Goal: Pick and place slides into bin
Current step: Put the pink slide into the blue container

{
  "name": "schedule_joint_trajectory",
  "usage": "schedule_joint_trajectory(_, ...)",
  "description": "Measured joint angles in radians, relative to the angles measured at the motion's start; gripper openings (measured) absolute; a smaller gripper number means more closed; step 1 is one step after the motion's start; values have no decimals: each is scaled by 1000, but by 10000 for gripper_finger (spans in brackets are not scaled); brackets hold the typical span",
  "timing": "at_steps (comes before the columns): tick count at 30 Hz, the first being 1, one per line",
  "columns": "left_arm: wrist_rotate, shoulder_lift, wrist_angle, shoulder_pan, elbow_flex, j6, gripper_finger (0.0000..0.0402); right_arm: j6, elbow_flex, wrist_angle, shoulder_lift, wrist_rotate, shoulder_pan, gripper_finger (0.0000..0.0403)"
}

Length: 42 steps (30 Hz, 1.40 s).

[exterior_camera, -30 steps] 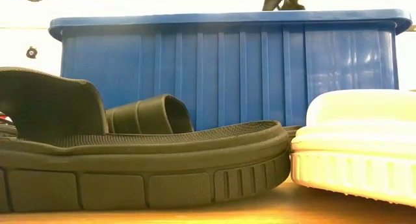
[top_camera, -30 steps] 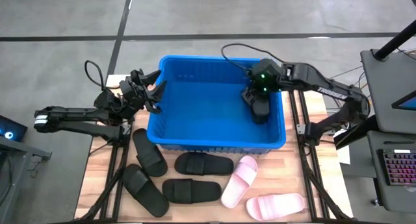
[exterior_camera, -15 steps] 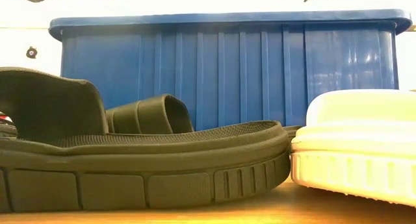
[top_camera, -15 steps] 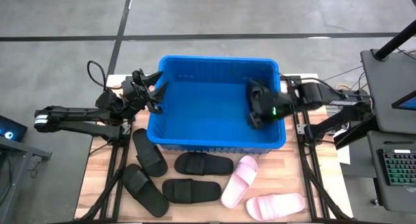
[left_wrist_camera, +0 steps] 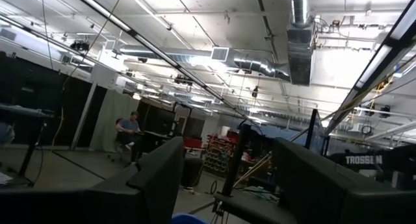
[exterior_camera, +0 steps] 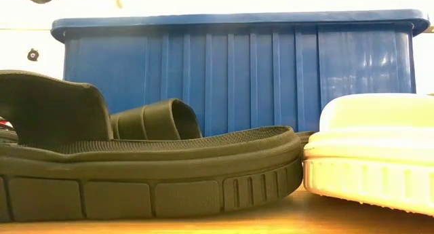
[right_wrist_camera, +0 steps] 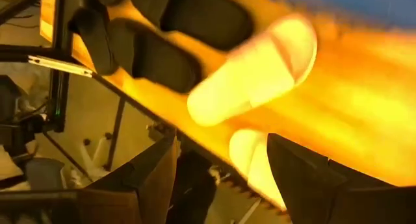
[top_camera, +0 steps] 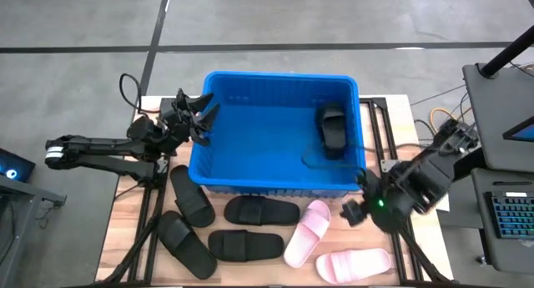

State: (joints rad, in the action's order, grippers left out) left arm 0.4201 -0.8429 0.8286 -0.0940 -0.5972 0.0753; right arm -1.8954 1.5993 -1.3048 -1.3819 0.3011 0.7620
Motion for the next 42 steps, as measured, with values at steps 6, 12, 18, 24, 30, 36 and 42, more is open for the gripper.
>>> schedule_joint_trajectory(6, -12, -5, 0, 3, 1, -1, 223, -219, -2, 0, -109, 6, 154, 228)
schedule_joint_trajectory(12, -23, -19, -2, 3, 2, -2, 223, -364, -3, 1, -246, -101, 218, 228)
schedule_joint_trajectory(18, -23, -45, -9, 3, 3, -3, 223, -377, -3, -15, -378, -180, 235, 228)
schedule_joint_trajectory(24, -24, -71, -9, 3, 12, -3, 223, -385, -3, -40, -496, -297, 235, 228)
schedule_joint_trajectory(30, -24, -80, -9, 3, 11, -3, 223, -382, -4, 25, -529, -188, 241, 228)
schedule_joint_trajectory(36, -24, -75, -9, 3, 14, -4, 223, -384, -9, 33, -552, -168, 246, 228)
schedule_joint_trajectory(42, -24, -72, -9, 3, 11, -4, 223, -399, -71, 120, -559, -159, 264, 228)
